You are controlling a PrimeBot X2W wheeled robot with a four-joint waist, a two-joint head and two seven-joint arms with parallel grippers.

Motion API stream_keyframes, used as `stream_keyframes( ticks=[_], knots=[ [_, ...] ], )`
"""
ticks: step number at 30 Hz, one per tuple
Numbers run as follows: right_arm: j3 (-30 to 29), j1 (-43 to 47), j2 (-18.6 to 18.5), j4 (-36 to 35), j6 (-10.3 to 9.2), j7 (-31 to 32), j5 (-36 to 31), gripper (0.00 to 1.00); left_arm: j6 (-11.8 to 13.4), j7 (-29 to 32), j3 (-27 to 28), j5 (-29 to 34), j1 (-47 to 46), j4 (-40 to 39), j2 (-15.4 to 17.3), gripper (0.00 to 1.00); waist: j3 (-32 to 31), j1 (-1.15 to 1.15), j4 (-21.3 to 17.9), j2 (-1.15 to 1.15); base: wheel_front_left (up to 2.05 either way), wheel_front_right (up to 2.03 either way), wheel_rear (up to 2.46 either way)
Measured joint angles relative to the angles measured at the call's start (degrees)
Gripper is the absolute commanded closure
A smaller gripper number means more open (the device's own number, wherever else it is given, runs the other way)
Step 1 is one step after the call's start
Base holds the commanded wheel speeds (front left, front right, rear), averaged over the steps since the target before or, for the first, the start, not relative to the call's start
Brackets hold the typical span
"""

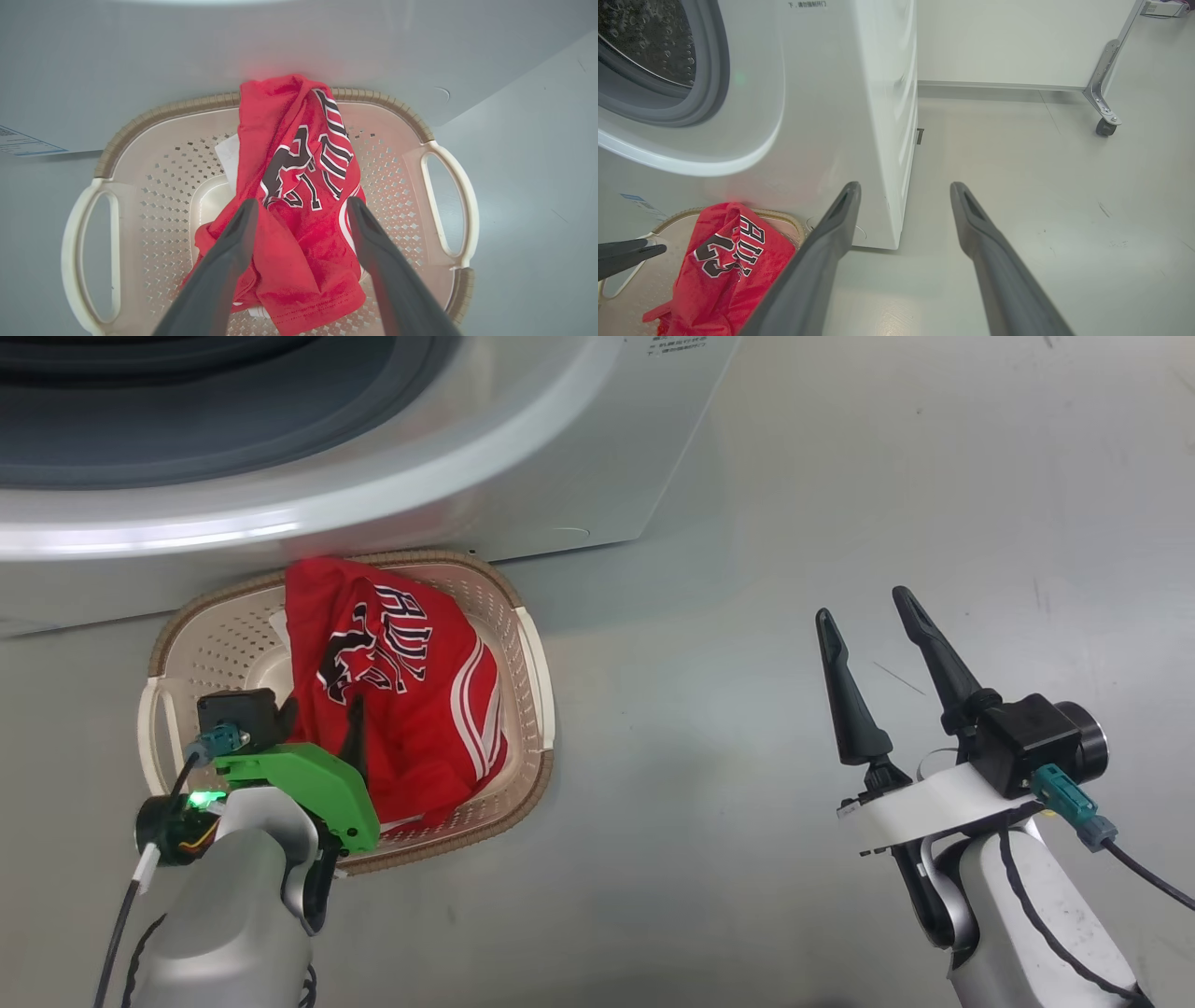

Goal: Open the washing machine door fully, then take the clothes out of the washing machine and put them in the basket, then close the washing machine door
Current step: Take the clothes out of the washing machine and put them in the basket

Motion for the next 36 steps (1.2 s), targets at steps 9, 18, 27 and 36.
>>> stream_keyframes(
  ticks=[9,18,27,36],
  knots=[
    [-0.62,0.04,-1.12,2.19,0.0,-0.51,-0.12,0.0,-0.34,-8.09,0.67,0.03,0.2,-2.38,-0.41,0.0,-4.47,0.0,3.78,0.0,0.0,0.0,0.0],
    [-0.96,1.8,-1.42,4.21,-0.45,-0.52,-0.27,0.0,0.54,-8.17,1.6,1.59,4.18,-10.04,-0.47,0.0,-10.48,0.0,6.37,0.0,0.0,0.0,0.0],
    [-1.67,4.33,-1.52,5.17,-1.04,-0.52,-0.26,0.0,2.44,-8.16,3.04,4.82,8.43,-19.92,-0.35,0.0,-15.93,0.0,8.21,0.0,0.0,0.0,0.0],
    [-2.6,6.9,-1.48,5.43,-2.55,-0.52,-0.09,0.0,3.64,-8.17,3.26,7.1,15.72,-27.73,0.33,0.0,-21.65,0.0,9.65,0.0,0.0,0.0,0.0]
  ],
)
